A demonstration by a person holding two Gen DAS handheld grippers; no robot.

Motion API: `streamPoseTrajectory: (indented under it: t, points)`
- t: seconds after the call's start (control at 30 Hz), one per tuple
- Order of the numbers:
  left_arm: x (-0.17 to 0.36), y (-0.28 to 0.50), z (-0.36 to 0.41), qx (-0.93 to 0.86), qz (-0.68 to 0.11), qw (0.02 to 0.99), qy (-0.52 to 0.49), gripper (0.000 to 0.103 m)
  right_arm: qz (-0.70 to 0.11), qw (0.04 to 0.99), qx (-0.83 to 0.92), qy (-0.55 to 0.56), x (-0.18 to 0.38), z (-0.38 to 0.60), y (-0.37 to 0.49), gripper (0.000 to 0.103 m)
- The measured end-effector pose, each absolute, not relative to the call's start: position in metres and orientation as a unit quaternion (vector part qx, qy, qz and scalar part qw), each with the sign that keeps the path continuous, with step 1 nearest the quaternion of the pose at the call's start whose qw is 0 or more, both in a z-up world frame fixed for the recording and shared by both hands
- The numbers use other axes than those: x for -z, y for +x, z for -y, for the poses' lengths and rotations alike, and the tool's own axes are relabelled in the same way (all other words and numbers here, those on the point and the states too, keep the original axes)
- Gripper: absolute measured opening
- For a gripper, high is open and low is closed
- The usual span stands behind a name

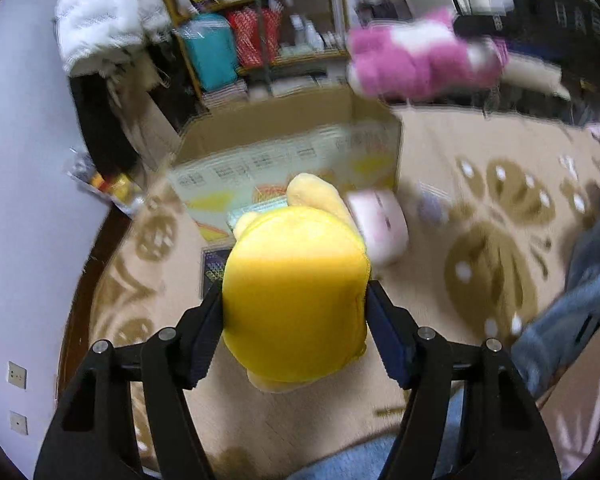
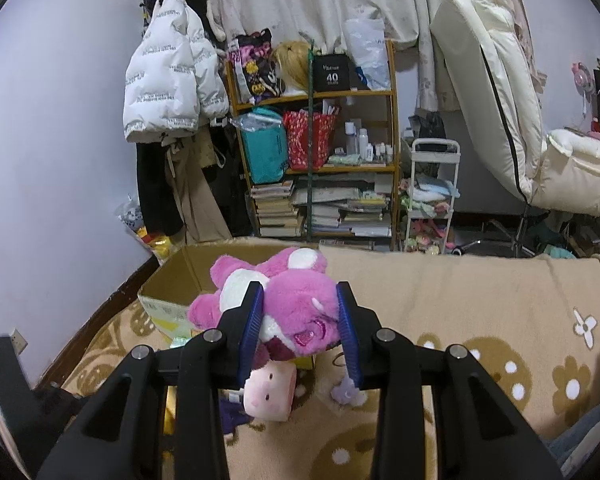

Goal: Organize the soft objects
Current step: 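Lift the yellow plush with the left gripper while the right gripper carries the pink bear over the box, then open the left gripper over the box while the right gripper releases the pink bear inside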

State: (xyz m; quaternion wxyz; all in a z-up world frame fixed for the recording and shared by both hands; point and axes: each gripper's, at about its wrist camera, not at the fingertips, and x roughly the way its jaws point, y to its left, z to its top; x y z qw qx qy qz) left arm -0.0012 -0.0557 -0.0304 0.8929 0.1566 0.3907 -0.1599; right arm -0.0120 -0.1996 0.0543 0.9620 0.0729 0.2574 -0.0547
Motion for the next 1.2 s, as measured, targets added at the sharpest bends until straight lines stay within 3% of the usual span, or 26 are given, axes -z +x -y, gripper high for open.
streamPoseTrajectory:
  t: [0.6,0.87,1.2]
  points:
    - [-0.042,0.075,0.027,0.119,-0.291,0.939,0.136,0.068,-0.250,0.963,0.034,0.092,-0.070,0.198,0.047,0.038]
    - [-0.037,0.118,0.029,0.124,-0.280,0.944,0.127,0.069,-0.259,0.961,0.035,0.090,-0.044,0.203,0.077,0.038]
    - [-0.007,0.161,0.033,0.135,-0.322,0.930,0.112,0.072,-0.267,0.960,0.018,0.083,-0.018,0.205,0.094,0.038]
